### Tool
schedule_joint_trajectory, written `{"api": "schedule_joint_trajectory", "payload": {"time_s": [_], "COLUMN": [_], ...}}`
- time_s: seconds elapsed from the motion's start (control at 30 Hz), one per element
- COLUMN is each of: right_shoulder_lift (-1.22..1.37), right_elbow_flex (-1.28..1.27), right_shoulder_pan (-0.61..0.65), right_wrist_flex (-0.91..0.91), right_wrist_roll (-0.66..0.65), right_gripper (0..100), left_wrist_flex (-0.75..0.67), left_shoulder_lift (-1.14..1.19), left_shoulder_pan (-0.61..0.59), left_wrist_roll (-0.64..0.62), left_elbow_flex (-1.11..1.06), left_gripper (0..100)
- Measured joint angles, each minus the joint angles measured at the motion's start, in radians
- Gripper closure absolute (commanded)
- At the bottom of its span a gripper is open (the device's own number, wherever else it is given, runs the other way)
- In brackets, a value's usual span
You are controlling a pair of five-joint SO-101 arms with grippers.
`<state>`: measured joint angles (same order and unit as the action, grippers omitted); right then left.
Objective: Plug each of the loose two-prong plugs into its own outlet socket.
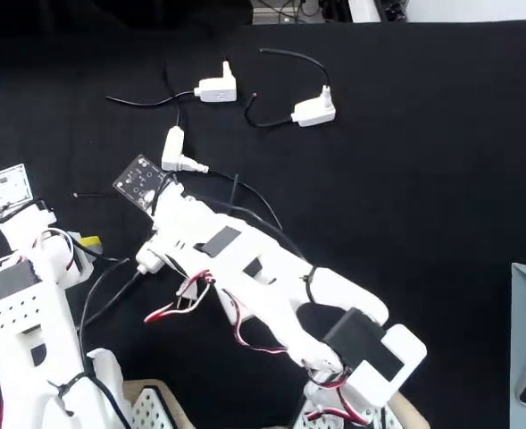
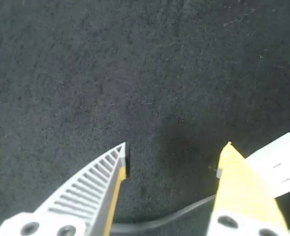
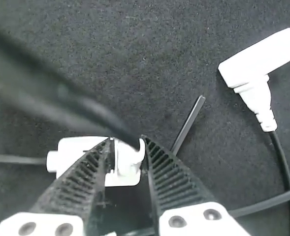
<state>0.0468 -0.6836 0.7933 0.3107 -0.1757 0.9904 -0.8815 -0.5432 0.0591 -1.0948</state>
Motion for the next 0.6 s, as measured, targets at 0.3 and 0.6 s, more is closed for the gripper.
{"api": "schedule_joint_trajectory", "payload": {"time_s": [0.3,0.6], "right_shoulder_lift": [0.02,0.031], "right_elbow_flex": [-0.023,-0.023], "right_shoulder_pan": [0.002,0.006], "right_wrist_flex": [-0.009,-0.009], "right_wrist_roll": [-0.005,-0.081], "right_gripper": [98.7,98.3], "left_wrist_flex": [0.0,0.0], "left_shoulder_lift": [0.0,0.0], "left_shoulder_pan": [0.0,0.0], "left_wrist_roll": [0.0,-0.002], "left_elbow_flex": [0.0,0.0], "left_gripper": [70,70]}}
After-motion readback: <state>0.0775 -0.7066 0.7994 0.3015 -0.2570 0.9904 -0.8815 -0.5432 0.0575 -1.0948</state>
